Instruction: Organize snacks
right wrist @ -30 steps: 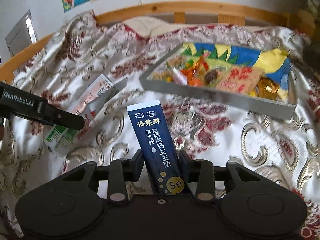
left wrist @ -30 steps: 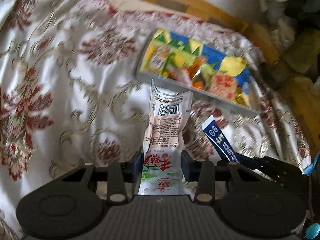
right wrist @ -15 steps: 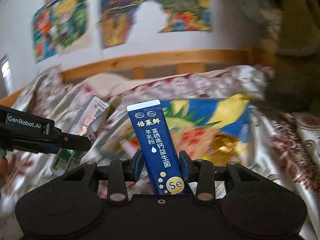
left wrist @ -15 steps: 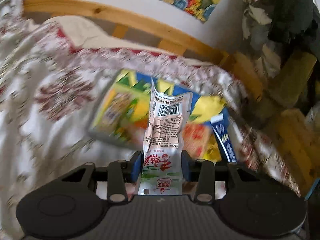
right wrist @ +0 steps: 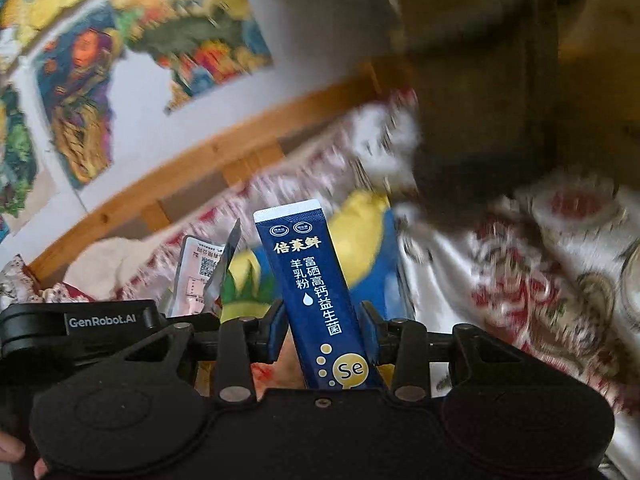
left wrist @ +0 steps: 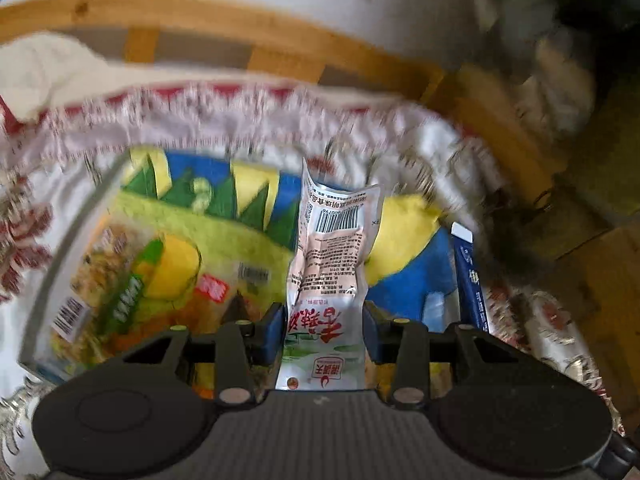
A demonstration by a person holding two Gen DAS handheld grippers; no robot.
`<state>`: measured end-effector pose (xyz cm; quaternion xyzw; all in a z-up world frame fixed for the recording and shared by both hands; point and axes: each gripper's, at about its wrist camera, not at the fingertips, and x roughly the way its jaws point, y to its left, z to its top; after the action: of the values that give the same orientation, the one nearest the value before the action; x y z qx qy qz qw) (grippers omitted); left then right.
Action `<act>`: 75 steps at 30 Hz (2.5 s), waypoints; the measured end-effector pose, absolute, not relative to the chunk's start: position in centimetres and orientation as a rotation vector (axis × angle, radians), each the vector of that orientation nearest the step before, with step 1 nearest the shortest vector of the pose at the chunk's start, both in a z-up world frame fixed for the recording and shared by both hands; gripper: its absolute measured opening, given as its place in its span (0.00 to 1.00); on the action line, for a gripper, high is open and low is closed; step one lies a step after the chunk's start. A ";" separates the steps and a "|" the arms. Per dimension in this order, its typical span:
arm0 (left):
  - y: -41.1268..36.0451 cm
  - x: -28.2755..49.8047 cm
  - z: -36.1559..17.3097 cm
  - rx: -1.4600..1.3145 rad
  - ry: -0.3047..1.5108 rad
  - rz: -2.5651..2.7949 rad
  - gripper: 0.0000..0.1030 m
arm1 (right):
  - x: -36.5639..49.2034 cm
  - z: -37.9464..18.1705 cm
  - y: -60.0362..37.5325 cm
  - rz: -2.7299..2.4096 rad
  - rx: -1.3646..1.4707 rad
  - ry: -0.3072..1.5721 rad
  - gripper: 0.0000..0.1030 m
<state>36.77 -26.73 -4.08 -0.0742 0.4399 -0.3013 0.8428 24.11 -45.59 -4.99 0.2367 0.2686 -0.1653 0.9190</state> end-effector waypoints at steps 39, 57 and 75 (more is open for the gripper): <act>-8.3 11.0 1.5 -0.026 0.583 -0.266 0.99 | 0.3 1.8 -32.0 -0.307 0.289 0.437 0.99; -3.5 0.4 1.9 0.033 0.509 -0.168 1.00 | -10.1 2.6 -26.1 -0.348 0.139 0.420 0.99; -2.7 0.0 1.7 0.030 0.486 -0.127 1.00 | -9.9 2.3 -26.7 -0.329 0.185 0.440 0.99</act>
<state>-0.01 -2.74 1.66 0.0147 0.2402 -0.0628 0.9686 -9.91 -26.67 2.29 0.0910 0.2171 -0.1622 0.9583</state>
